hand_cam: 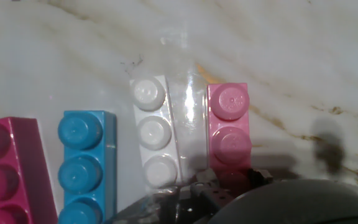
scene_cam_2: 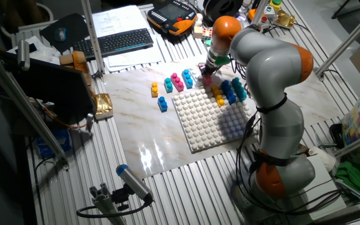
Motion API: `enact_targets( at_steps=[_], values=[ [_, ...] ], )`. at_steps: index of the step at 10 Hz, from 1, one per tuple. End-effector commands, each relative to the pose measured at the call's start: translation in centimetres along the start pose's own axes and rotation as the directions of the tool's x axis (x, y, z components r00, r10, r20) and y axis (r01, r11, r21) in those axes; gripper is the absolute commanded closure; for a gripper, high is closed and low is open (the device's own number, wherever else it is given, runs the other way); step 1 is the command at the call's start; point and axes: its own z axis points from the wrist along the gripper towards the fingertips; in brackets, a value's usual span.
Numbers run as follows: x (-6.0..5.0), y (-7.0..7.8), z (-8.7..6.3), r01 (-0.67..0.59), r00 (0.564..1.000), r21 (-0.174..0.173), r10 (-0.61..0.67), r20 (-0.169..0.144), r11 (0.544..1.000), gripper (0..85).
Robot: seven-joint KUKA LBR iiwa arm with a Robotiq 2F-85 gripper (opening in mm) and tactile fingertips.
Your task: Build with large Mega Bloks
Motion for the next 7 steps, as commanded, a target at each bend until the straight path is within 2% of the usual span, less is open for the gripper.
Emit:
enact_targets(
  at_steps=[1,4,7],
  values=[
    [0.2,0.3,-1.5,-0.009,1.000,0.004,0.009,-0.006,1.000,84.0],
    [1.3,1.5,-4.1,-0.035,0.999,0.004,0.035,-0.026,0.999,84.0],
    [3.9,2.7,-5.1,-0.038,0.999,0.007,0.038,-0.030,0.999,84.0]
  ],
)
